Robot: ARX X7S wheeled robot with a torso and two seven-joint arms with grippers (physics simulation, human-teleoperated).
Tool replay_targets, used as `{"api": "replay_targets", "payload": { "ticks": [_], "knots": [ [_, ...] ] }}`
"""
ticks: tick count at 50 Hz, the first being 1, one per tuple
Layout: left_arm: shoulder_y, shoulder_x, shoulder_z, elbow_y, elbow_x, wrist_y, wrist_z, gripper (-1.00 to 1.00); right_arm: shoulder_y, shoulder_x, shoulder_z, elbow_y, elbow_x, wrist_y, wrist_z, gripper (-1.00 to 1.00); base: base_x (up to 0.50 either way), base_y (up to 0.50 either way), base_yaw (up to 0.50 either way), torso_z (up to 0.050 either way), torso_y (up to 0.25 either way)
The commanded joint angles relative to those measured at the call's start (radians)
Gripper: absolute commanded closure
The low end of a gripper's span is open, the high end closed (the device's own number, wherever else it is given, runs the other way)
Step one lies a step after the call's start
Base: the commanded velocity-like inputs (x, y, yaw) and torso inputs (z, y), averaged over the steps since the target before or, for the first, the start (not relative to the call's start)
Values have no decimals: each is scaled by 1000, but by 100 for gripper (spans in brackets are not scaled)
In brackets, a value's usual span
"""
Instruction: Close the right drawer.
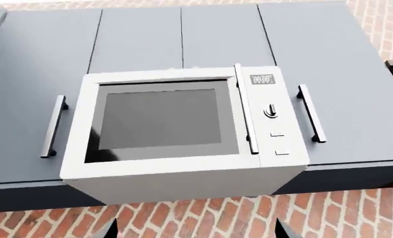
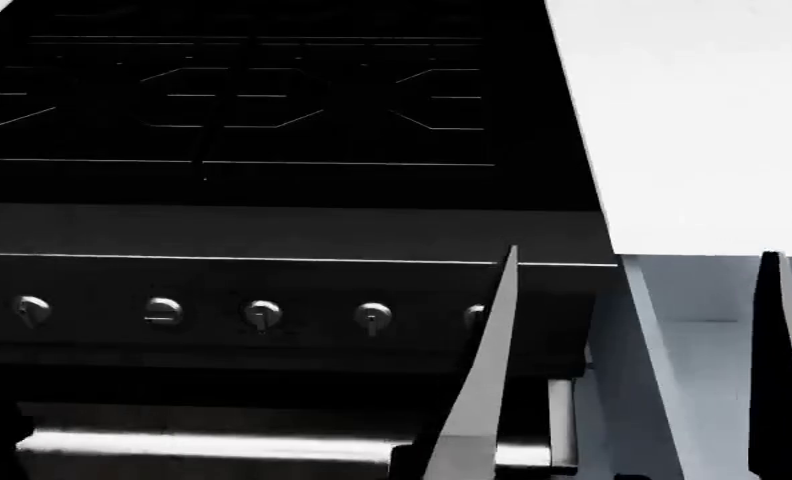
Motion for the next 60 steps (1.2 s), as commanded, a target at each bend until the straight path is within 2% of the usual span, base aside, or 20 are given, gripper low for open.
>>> {"api": "replay_targets", "payload": {
  "ticks": [1, 5, 11, 20, 28, 38, 60],
  "knots": [
    [-221, -500, 517, 170, 154, 279, -622, -100, -139, -55, -7, -179, -52, -343, -30, -100, 0, 0, 0, 0, 0],
    [-191, -516, 518, 170, 194, 310, -641, -100, -138, -54, -7, -179, -51, -330, -26, -100, 0, 0, 0, 0, 0],
    [-86, -462, 433, 170, 208, 308, -573, -100, -148, -51, -24, -179, -64, -329, -38, -100, 0, 0, 0, 0, 0],
    [-52, -420, 385, 170, 179, 276, -512, -100, -107, -50, -39, -178, -137, -202, -10, -100, 0, 0, 0, 0, 0],
    [-105, -410, 428, 170, 162, 244, -507, -100, -93, -47, -46, -178, -136, -144, -4, -100, -33, 0, -35, 0, 0],
    [-188, -427, 536, 170, 166, 216, -547, -100, -98, -45, -47, -178, -188, -133, 29, -100, -301, 8, -491, 0, 0],
    [-211, -434, 585, 170, 175, 209, -566, -100, -118, -2, -81, -166, -244, -170, 87, -100, -168, 21, -500, 0, 0]
  ]
}}
